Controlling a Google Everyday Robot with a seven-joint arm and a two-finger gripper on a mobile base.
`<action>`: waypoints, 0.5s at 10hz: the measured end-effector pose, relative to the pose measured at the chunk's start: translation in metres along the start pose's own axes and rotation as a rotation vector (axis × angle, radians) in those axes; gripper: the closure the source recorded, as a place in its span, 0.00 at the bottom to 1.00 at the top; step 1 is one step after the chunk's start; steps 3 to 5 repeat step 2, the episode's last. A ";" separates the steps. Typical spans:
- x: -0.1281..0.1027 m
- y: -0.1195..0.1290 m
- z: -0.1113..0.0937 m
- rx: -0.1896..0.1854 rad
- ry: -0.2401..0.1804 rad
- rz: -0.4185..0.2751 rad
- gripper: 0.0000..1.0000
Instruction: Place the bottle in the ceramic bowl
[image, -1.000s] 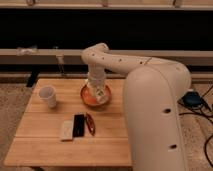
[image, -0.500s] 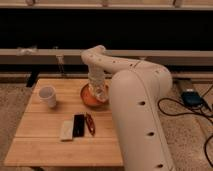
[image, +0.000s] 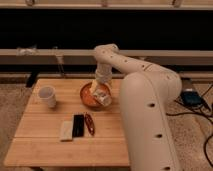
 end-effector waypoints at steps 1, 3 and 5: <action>-0.001 0.001 0.001 -0.002 -0.003 -0.001 0.20; -0.001 -0.001 0.000 -0.002 -0.005 0.001 0.20; -0.001 -0.001 0.000 -0.002 -0.005 0.001 0.20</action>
